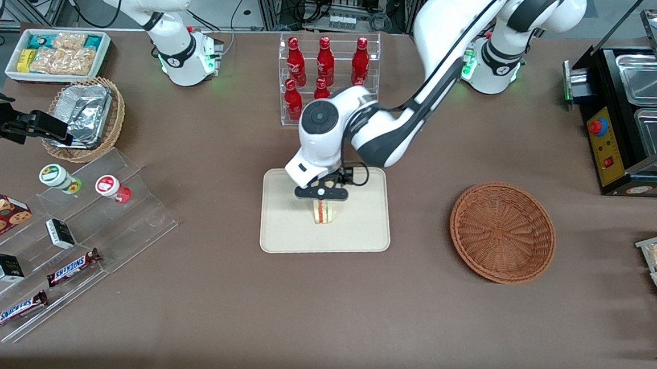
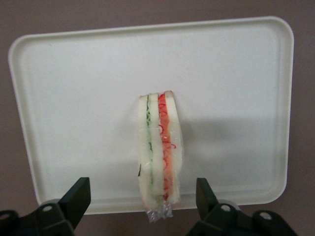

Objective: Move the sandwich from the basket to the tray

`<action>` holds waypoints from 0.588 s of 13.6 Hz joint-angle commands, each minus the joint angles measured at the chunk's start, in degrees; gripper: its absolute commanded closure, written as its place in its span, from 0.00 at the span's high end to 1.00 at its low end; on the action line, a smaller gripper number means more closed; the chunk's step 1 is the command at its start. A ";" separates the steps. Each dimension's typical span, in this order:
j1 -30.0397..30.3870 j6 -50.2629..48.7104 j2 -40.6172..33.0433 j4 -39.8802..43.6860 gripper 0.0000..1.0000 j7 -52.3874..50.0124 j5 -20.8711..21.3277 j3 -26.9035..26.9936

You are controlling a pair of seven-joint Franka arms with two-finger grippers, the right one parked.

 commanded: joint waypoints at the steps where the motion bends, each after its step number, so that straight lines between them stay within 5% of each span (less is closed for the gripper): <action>1: 3.13 -5.77 -7.71 -2.08 1.00 -0.31 0.39 0.03; 8: 13.41 -15.98 -24.84 -11.81 1.00 7.14 0.04 0.03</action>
